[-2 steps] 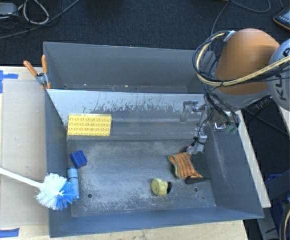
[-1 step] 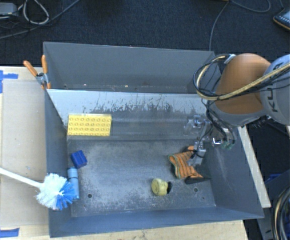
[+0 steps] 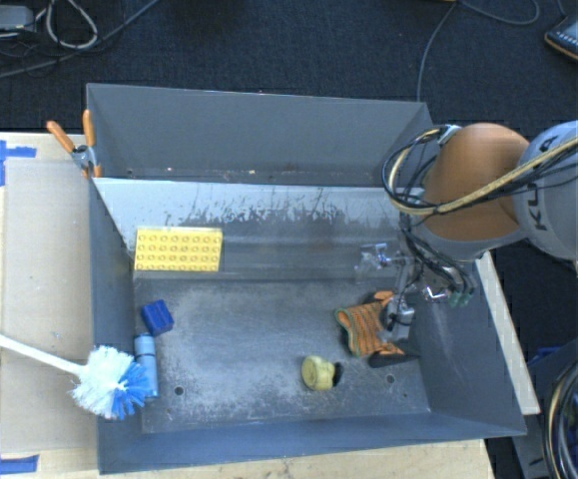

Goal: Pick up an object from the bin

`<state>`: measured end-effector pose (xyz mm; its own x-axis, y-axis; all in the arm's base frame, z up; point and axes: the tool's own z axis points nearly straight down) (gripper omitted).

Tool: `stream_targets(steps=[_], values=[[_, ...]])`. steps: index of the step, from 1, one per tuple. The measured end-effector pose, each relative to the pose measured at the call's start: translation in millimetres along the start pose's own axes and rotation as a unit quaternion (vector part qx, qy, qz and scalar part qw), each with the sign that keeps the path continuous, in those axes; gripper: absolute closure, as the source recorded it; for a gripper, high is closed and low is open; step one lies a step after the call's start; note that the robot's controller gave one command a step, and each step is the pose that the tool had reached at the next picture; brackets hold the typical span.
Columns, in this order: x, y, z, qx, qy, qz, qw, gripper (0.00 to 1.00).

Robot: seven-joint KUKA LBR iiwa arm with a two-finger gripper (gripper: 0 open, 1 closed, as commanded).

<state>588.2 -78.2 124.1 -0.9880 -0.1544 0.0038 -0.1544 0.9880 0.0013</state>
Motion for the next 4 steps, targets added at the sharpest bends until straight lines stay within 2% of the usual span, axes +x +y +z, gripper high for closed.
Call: stream_targets(steps=[1, 2, 3, 4], values=[[31.0, -1, -1, 0.0, 0.0002, -0.006, 1.0, 0.0], [46.4, -10, 30, 0.0, -0.001, 0.051, 0.9987, 0.0], [74.5, -5, 52, 0.001, -0.0051, 0.116, 0.9932, 1.0], [74.5, -5, 52, 0.001, -0.0051, 0.116, 0.9933, 1.0]])
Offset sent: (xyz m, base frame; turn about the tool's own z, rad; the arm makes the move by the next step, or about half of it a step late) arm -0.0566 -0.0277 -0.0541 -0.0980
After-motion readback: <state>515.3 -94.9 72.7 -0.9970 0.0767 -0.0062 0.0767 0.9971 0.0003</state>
